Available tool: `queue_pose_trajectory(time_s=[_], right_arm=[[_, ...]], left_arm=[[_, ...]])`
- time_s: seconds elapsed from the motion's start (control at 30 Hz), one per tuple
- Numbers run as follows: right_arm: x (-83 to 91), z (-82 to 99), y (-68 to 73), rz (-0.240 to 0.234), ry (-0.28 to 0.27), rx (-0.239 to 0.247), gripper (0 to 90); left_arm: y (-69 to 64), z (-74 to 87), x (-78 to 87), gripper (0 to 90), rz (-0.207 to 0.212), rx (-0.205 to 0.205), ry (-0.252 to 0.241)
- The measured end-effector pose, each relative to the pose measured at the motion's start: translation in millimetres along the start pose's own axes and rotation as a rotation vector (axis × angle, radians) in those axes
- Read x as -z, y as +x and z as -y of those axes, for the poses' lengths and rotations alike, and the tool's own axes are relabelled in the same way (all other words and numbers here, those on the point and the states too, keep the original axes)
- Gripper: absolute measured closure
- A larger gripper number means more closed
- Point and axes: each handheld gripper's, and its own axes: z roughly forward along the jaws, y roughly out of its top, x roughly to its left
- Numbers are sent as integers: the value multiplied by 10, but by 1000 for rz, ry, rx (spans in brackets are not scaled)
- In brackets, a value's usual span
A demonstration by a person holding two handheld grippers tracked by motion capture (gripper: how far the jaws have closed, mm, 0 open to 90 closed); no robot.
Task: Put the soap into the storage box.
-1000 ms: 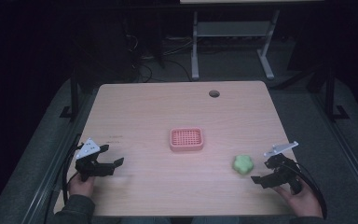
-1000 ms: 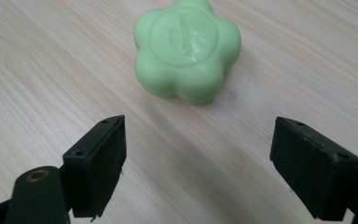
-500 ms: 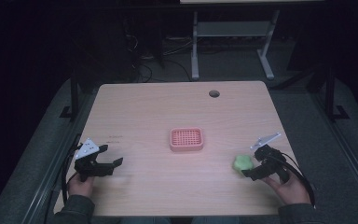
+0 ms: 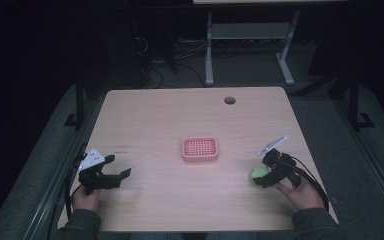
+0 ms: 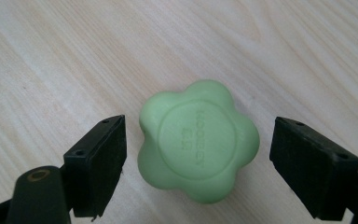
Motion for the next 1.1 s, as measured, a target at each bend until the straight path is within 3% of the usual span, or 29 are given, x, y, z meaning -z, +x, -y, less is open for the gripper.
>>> queue_pose_trajectory(time_s=[0.53, 1.1], right_arm=[[-139, -72, 0, 16, 104, 23, 204], [-218, -103, 18, 12, 135, 38, 243]], left_arm=[[9, 1, 18, 144, -1, 8, -10], [25, -3, 39, 144, -2, 10, -14]])
